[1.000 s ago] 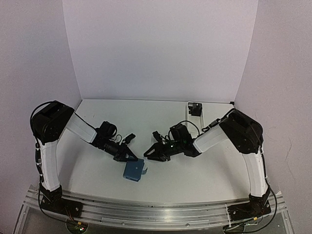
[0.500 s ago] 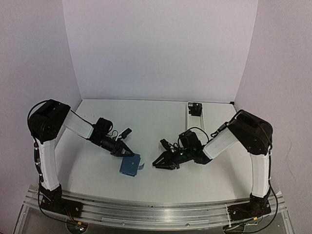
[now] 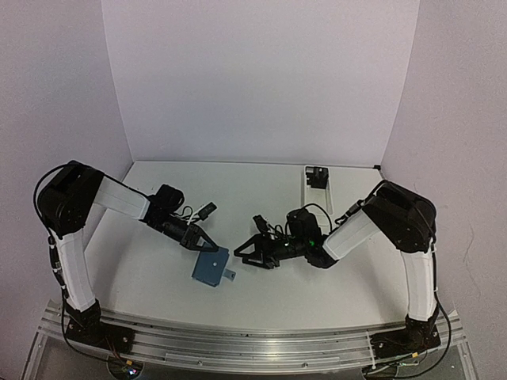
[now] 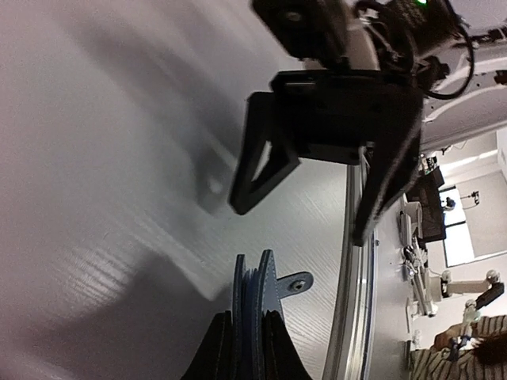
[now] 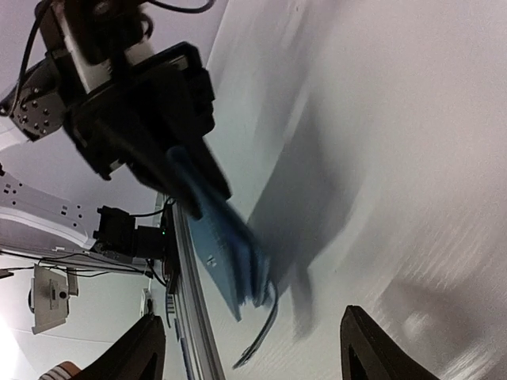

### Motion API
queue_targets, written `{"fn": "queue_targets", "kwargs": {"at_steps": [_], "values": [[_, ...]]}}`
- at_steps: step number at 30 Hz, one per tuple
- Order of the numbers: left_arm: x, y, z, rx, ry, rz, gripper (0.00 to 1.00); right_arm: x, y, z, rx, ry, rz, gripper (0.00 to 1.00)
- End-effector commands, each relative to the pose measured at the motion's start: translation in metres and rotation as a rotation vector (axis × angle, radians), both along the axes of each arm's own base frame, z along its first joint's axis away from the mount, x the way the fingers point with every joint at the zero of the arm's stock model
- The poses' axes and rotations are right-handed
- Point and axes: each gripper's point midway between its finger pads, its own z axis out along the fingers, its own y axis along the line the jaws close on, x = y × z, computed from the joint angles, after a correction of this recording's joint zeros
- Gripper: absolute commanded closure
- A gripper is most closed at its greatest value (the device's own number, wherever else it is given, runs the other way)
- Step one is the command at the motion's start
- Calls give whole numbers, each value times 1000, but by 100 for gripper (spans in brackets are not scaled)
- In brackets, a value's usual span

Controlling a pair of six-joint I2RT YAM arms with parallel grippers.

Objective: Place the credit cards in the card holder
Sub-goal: Close the card holder at the center of the board.

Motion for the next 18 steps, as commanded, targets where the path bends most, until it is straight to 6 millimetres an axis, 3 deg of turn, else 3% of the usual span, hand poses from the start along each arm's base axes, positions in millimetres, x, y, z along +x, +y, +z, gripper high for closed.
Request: {"fn": "queue_targets", "kwargs": {"at_steps": [1, 5, 13, 18], "values": [[1, -11, 78, -177, -318, -112, 100, 23, 14, 25, 44, -201, -25, 27], [3, -17, 92, -221, -373, -130, 100, 23, 19, 33, 51, -286, -24, 25], [7, -20, 92, -214, -390, -129, 100, 2, 26, 73, 237, -384, 61, 28], [5, -23, 94, -209, -386, -128, 100, -1, 31, 81, 287, -388, 97, 29]]}}
